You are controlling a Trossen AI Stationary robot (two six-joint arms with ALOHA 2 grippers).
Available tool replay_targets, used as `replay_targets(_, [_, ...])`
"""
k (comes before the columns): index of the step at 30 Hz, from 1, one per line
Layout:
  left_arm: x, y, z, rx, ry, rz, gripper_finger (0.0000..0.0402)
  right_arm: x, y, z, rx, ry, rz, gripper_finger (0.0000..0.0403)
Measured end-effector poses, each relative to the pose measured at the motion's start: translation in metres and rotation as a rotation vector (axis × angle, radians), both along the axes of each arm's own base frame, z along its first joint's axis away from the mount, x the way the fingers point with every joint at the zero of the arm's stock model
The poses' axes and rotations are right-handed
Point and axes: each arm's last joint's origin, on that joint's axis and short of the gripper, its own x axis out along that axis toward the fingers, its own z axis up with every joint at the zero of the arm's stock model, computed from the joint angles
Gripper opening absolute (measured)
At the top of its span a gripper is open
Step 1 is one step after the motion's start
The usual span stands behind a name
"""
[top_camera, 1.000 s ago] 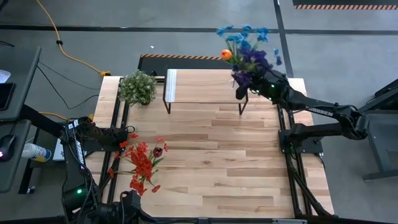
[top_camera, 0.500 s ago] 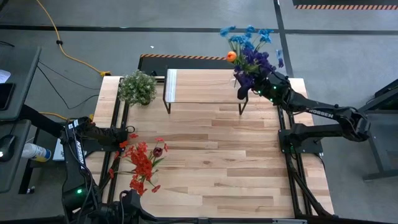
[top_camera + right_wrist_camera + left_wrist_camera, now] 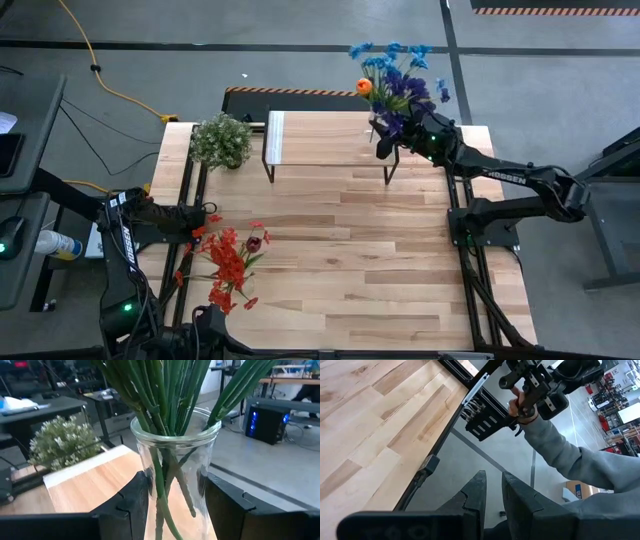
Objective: Pick and place flowers into a vace then onto a shelf
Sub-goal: Put the right transparent vase with flowers on the shelf
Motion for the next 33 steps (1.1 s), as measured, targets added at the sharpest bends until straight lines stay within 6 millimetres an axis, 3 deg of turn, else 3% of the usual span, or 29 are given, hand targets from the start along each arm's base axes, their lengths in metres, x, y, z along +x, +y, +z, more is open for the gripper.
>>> replay_targets(12, [0.000,0.000,0.000,-0.006,-0.003,0.000,0.0095,0.010,-0.006,-0.014,0.036,0.042,-0.002,0.0158])
replay_targets(33, [0.000,0.000,0.000,-0.006,-0.003,0.000,0.0095,0.009,-0.005,-0.018,0.041,0.091,-0.030,0.0159])
